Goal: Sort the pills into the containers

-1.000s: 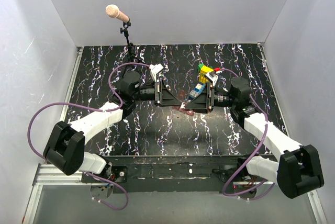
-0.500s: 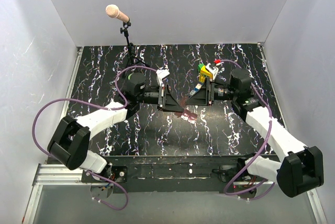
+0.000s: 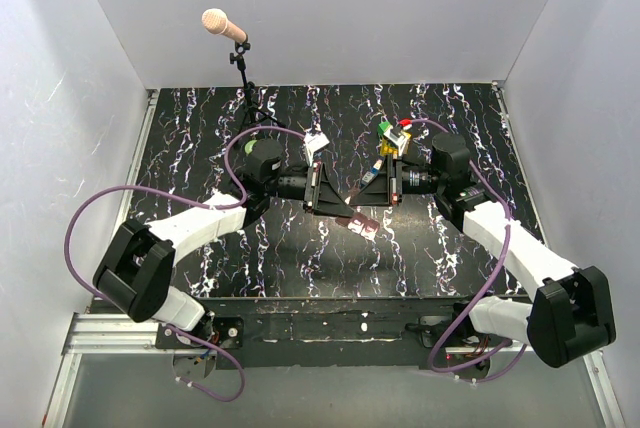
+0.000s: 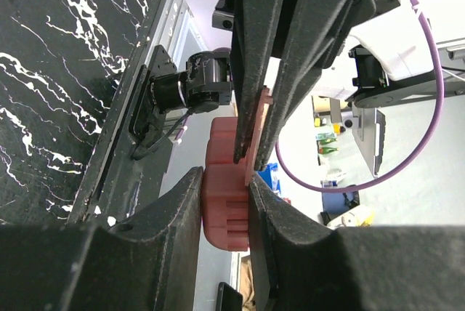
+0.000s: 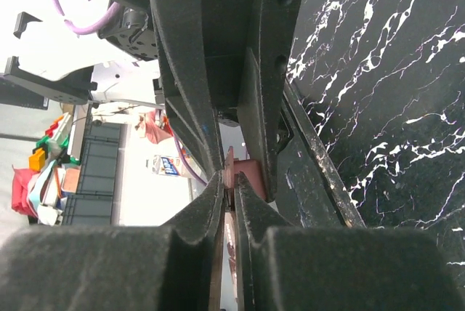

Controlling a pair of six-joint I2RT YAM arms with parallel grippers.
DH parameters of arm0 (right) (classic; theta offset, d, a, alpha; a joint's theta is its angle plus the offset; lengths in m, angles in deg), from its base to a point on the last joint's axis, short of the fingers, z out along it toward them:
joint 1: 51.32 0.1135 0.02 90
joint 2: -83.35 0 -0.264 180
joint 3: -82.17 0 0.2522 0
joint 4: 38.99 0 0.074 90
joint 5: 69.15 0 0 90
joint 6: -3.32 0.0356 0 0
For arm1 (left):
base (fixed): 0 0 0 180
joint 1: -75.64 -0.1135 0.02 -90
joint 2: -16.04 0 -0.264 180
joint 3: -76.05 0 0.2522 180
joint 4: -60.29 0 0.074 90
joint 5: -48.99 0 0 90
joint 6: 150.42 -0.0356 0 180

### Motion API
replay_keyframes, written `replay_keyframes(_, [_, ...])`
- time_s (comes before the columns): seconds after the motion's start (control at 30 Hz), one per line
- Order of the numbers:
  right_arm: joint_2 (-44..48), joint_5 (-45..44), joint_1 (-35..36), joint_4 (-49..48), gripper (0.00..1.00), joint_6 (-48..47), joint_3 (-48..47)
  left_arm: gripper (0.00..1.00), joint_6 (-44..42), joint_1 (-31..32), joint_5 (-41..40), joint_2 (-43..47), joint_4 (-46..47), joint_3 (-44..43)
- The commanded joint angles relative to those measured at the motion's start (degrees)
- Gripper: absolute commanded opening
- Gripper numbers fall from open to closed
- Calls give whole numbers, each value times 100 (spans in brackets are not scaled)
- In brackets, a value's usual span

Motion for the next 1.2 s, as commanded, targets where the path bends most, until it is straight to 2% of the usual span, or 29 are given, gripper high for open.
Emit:
replay_keyframes(0.0, [-41, 166, 16, -744, 6, 333, 10, 15, -111, 68, 103, 27, 7, -177])
replay_keyframes(0.07, [-50, 183, 16, -762, 1, 342, 27, 17, -111, 77, 86, 18, -1, -177])
replay_keyframes(0.2, [-15, 175, 16, -762, 1, 368, 106, 27, -155, 68, 112, 18, -19, -194])
replay_keyframes(0.4, [38, 96, 25, -657, 1, 377, 168, 60, -400, 77, 147, 35, -299, -238])
replay_keyframes(0.57, [-6, 87, 16, -648, 1, 377, 212, 82, -1076, 42, -134, 237, -1152, -396])
replay_keyframes(0.77, [-85, 26, 25, -630, 1, 290, 352, 96, -1752, -291, -783, 694, -1960, -484])
replay_keyframes(0.8, [-94, -10, 16, -613, 1, 255, 396, 98, -1902, -344, -1028, 791, -2362, -519])
replay_keyframes(1.03, [-374, -185, 7, -718, 1, 87, 642, 98, -2509, -644, -2523, 1406, -3366, -730])
replay_keyframes(1.17, [-699, -308, 16, -1077, 1, 70, 862, 98, -2747, -652, -2972, 1679, -3754, -906])
